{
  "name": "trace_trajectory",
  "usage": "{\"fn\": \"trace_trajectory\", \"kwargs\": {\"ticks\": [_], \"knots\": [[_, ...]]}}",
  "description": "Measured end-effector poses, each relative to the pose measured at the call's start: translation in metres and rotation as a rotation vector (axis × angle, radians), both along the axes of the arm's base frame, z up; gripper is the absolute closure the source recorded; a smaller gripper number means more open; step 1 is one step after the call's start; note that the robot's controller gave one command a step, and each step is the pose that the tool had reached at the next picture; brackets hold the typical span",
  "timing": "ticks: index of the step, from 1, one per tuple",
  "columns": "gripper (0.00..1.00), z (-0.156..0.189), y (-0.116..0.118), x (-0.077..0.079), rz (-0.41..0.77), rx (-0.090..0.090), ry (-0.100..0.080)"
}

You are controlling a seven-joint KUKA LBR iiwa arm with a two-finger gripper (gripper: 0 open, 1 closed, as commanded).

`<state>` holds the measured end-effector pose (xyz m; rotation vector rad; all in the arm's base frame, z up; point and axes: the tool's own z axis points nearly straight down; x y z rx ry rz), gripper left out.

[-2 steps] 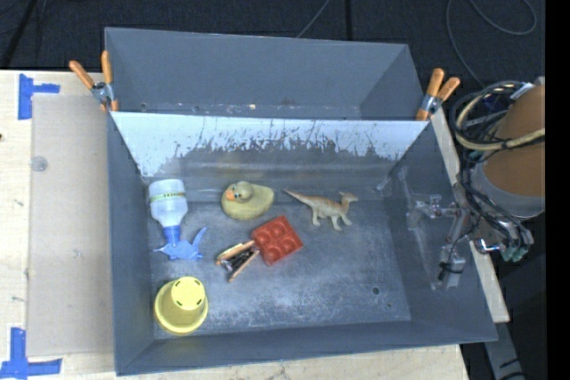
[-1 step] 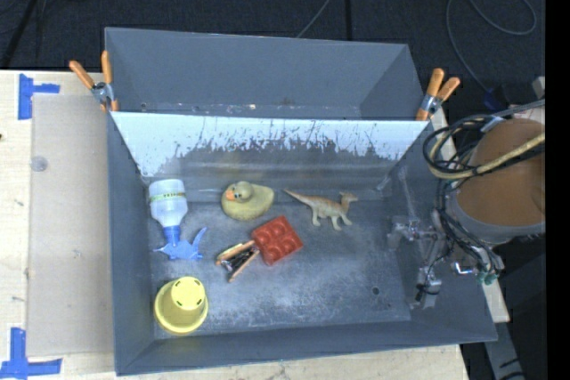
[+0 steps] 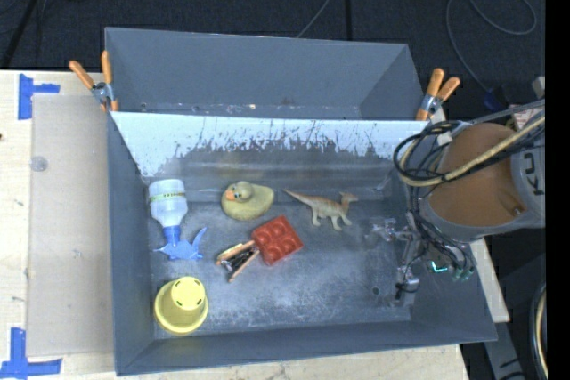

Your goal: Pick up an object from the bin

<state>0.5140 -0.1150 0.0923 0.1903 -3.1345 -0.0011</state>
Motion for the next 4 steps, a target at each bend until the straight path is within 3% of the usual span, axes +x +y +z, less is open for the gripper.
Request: {"fn": "trace_trajectory", "kwargs": {"ticks": [1,3,4], "knots": [[0.0,-0.025,0.014,0.025,0.12,0.0,-0.005],[0.0,-0.023,0.014,0.024,0.12,-0.001,-0.003],[0.0,0.0,0.016,0.023,0.183,0.002,0.004]]}}
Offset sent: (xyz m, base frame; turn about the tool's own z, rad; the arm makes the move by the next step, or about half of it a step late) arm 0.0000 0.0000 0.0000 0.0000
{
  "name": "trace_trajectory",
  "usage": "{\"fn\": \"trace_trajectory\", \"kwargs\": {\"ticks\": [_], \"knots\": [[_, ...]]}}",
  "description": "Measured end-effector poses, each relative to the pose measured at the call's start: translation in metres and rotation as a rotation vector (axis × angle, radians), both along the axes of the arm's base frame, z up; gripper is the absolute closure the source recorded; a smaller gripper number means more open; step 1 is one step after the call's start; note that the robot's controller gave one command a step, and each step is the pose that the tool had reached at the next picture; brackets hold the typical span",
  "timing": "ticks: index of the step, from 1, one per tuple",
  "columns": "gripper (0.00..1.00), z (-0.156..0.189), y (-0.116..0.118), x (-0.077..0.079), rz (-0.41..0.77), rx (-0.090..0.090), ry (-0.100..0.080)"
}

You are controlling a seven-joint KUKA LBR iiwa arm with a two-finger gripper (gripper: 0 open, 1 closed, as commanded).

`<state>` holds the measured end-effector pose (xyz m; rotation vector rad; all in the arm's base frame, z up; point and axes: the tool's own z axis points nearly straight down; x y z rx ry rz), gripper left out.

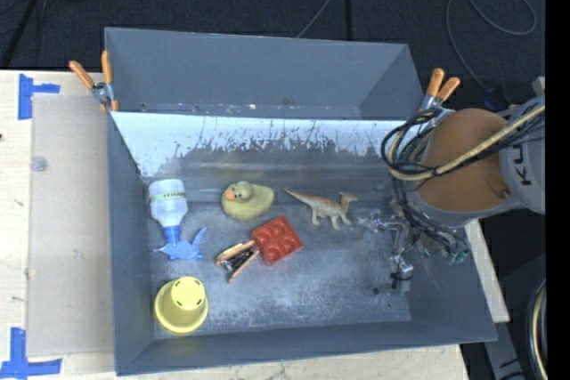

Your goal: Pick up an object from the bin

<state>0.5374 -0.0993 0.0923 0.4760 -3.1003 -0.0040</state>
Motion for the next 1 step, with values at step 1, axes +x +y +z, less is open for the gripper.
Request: {"fn": "trace_trajectory", "kwargs": {"ticks": [1], "knots": [[0.0,0.0055,0.0427,-0.0006,0.06,-0.003,-0.009]]}}
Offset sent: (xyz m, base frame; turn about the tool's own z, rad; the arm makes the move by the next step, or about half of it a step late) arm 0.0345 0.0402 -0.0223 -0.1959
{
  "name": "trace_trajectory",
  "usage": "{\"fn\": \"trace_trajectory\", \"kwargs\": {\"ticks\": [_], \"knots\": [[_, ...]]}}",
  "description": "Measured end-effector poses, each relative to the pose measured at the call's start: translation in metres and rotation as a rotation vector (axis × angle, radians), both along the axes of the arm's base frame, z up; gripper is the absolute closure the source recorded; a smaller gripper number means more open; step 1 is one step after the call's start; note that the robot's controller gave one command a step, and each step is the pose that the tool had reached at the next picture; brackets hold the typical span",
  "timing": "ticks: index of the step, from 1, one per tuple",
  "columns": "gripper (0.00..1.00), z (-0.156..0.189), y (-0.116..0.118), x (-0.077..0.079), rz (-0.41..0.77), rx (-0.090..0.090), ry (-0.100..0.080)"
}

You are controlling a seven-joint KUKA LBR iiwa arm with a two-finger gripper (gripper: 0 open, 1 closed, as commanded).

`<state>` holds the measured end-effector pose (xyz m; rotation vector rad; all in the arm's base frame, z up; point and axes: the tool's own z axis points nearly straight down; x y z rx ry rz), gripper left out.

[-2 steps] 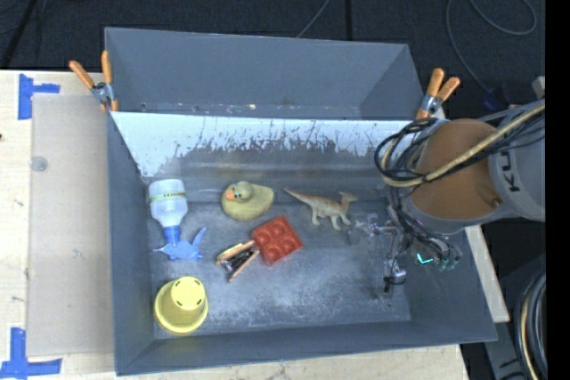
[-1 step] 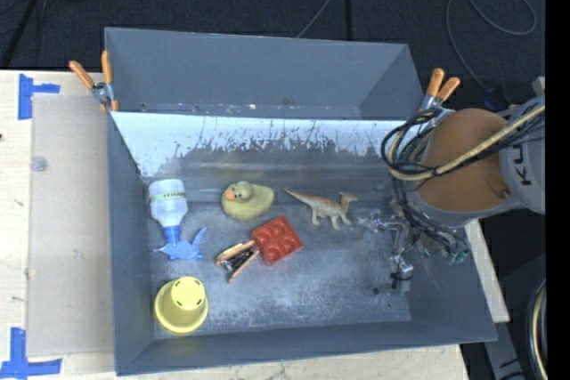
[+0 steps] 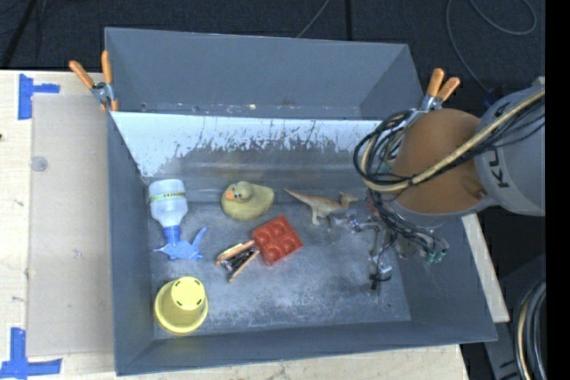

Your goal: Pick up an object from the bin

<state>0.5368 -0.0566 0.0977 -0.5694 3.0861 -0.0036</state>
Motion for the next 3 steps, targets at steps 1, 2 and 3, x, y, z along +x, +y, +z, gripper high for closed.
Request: {"fn": "trace_trajectory", "kwargs": {"ticks": [1,2,3], "knots": [[0.0,-0.015,0.026,0.017,0.086,0.007,0.005],[0.0,-0.02,0.043,-0.01,0.057,-0.001,0.002],[0.0,-0.025,0.071,0.005,0.103,0.006,0.013]]}}
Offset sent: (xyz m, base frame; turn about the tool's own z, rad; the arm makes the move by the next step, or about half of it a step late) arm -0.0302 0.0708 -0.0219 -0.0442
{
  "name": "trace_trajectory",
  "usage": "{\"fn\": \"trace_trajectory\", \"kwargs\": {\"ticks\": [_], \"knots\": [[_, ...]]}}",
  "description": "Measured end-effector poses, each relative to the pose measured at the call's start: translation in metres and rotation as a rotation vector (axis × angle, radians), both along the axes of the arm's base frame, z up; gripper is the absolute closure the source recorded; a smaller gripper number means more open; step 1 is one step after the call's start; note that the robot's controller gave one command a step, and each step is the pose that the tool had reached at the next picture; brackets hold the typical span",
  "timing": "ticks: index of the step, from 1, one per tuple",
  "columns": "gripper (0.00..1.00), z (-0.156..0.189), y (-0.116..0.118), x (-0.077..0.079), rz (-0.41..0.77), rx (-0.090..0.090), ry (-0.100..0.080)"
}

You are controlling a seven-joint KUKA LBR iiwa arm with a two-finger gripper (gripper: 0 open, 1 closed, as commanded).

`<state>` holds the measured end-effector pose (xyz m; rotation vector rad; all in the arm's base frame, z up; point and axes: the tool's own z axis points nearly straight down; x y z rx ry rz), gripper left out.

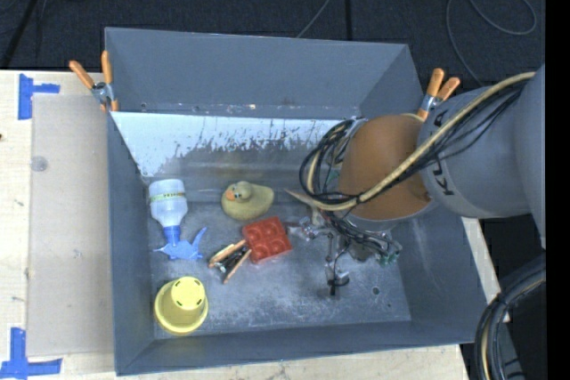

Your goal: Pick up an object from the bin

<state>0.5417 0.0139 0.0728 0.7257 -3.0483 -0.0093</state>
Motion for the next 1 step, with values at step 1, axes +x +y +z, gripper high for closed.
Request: {"fn": "trace_trajectory", "kwargs": {"ticks": [1], "knots": [[0.0,-0.0003,0.0129,0.0543,0.091,0.001,-0.01]]}}
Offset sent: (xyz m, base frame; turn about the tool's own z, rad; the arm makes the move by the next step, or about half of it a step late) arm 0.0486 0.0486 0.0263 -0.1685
